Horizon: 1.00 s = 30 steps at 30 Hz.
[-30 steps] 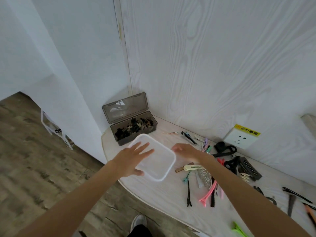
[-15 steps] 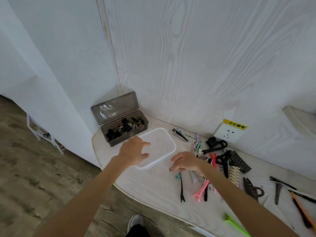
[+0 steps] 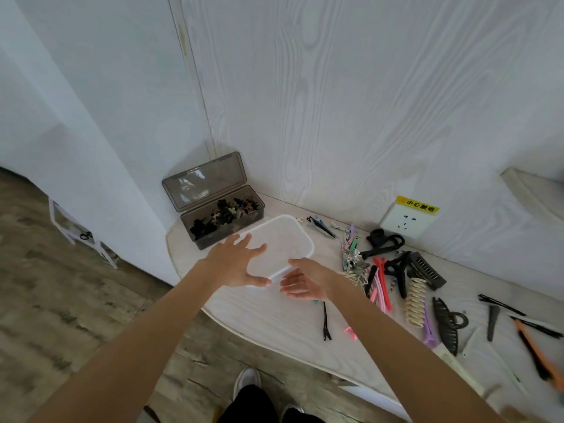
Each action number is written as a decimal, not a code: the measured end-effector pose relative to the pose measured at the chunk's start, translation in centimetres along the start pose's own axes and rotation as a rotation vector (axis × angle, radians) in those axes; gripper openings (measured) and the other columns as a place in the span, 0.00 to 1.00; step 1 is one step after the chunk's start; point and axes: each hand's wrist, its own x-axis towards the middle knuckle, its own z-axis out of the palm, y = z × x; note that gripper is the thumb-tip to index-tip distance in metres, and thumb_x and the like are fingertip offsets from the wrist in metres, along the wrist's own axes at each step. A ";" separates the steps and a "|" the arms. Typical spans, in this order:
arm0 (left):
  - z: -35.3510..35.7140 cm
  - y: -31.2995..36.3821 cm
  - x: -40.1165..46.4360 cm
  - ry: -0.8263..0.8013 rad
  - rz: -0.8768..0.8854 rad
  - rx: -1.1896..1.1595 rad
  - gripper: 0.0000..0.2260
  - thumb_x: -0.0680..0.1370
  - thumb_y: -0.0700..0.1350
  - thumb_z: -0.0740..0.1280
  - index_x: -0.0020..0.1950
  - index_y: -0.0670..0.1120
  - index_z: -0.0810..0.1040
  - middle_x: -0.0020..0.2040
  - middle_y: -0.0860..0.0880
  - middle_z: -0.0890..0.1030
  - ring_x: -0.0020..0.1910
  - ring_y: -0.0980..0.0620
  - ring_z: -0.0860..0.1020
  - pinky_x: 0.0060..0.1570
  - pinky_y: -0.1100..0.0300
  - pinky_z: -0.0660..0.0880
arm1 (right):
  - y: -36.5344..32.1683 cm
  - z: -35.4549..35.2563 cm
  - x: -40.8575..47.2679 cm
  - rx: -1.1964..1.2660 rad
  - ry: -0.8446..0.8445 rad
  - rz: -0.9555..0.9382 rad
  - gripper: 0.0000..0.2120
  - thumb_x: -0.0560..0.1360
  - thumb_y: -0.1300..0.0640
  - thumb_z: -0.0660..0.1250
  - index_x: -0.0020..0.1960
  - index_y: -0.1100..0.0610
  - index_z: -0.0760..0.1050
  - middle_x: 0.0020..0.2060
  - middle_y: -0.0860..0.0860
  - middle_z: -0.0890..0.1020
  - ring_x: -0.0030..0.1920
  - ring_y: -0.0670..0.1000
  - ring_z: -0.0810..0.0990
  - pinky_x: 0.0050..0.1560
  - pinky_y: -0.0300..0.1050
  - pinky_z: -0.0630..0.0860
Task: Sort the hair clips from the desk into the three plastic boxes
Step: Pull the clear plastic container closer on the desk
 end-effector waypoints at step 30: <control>2.3 -4.6 0.4 0.820 -0.350 -1.316 0.19 0.72 0.63 0.65 0.51 0.49 0.76 0.49 0.51 0.83 0.50 0.50 0.81 0.53 0.44 0.77 | 2.4 -2.8 -1.6 -0.898 0.240 -0.646 0.17 0.78 0.43 0.56 0.65 0.40 0.69 0.46 0.40 0.77 0.42 0.42 0.79 0.45 0.39 0.77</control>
